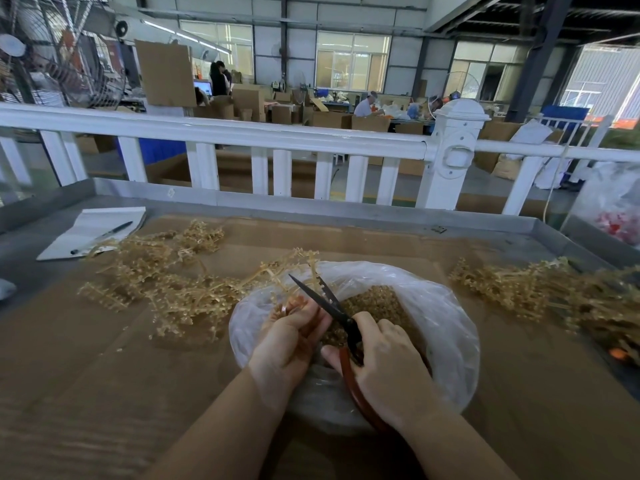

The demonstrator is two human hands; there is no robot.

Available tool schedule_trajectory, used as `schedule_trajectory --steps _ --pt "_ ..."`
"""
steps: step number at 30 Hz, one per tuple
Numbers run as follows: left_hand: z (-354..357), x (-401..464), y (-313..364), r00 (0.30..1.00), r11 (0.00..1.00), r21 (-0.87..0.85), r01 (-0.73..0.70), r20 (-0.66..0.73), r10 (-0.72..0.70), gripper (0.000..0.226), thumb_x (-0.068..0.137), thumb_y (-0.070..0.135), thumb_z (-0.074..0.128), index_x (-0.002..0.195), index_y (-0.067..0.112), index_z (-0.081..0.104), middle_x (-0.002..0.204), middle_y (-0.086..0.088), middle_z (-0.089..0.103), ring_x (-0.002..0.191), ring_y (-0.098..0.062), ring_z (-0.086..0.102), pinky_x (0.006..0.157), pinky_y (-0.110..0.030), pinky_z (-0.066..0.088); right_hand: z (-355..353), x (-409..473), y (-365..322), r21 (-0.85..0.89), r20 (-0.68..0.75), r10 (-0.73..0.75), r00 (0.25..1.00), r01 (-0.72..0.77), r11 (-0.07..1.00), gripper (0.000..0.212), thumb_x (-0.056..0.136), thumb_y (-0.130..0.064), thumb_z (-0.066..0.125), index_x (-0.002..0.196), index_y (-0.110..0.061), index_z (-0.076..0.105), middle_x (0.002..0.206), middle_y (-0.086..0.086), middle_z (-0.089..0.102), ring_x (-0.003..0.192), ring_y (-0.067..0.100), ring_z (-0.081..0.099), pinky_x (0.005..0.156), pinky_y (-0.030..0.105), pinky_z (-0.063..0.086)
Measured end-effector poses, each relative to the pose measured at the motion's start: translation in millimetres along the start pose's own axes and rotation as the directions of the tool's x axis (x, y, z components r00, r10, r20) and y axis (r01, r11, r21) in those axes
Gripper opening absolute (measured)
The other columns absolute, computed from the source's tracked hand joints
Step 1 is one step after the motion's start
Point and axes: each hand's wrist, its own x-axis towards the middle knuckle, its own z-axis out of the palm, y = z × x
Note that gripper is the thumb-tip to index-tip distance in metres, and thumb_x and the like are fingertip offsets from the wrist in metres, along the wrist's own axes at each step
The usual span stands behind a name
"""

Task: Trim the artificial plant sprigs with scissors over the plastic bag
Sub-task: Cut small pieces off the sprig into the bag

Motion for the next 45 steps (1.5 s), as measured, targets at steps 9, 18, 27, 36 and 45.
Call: schedule_trajectory --steps 9,18,27,36,45 --pt "-1.7 2.9 -2.1 0.999 1.000 -0.005 -0.003 -0.032 0.003 0.038 0.081 -0.009 0.059 0.119 -0.006 0.055 0.089 -0.016 0.071 0.065 -0.019 0.072 0.051 -0.024 0.056 -3.5 -0.3 -0.9 0.003 0.004 -0.035 0.999 0.035 0.999 0.040 0.081 -0.073 0.039 0.093 -0.035 0.037 0.079 -0.013 0.045 0.074 0.006 0.043 0.068 0.018 0.032" --pt "-0.8 -2.2 1.6 1.000 0.999 -0.033 0.009 0.011 -0.009 0.059 0.057 -0.003 0.065 0.115 -0.001 0.055 0.091 -0.018 0.070 0.075 -0.023 0.071 0.056 -0.027 0.058 -4.0 1.1 -3.5 -0.047 -0.044 -0.060 0.997 0.057 0.997 0.041 0.087 -0.067 0.038 0.101 -0.030 0.048 0.082 -0.011 0.060 0.074 0.004 0.058 0.061 0.012 0.035" --pt "-7.1 -0.3 -1.8 0.989 0.994 -0.053 -0.095 0.111 0.101 0.024 0.075 0.000 0.060 0.098 0.007 0.062 0.089 -0.008 0.069 0.085 -0.020 0.067 0.078 -0.033 0.051 -10.0 -1.9 0.3 -0.115 -0.090 -0.052 0.995 0.041 0.993 0.041 0.084 -0.069 0.045 0.098 -0.032 0.051 0.075 -0.012 0.055 0.065 0.003 0.045 0.057 0.013 0.030" --pt "-6.2 3.0 -0.4 0.997 0.994 -0.075 -0.073 -0.006 0.073 0.008 0.075 0.010 0.068 0.079 0.009 0.061 0.054 -0.001 0.056 0.048 -0.008 0.058 0.062 -0.027 0.059 -18.8 -4.3 1.7 0.010 -0.024 -0.044 0.999 0.044 0.999 0.030 0.082 -0.067 0.051 0.086 -0.038 0.042 0.068 -0.015 0.047 0.062 0.000 0.045 0.053 0.010 0.033" --pt "-7.6 -1.2 -1.6 0.998 0.998 0.015 -0.058 0.039 0.057 0.018 0.066 -0.004 0.066 0.075 0.005 0.054 0.044 -0.002 0.047 0.040 -0.009 0.050 0.074 -0.037 0.058 -19.7 -2.6 3.8 0.031 0.016 -0.045 0.999 0.045 0.999 0.030 0.082 -0.067 0.050 0.086 -0.038 0.043 0.066 -0.018 0.046 0.061 -0.006 0.045 0.055 0.009 0.035"
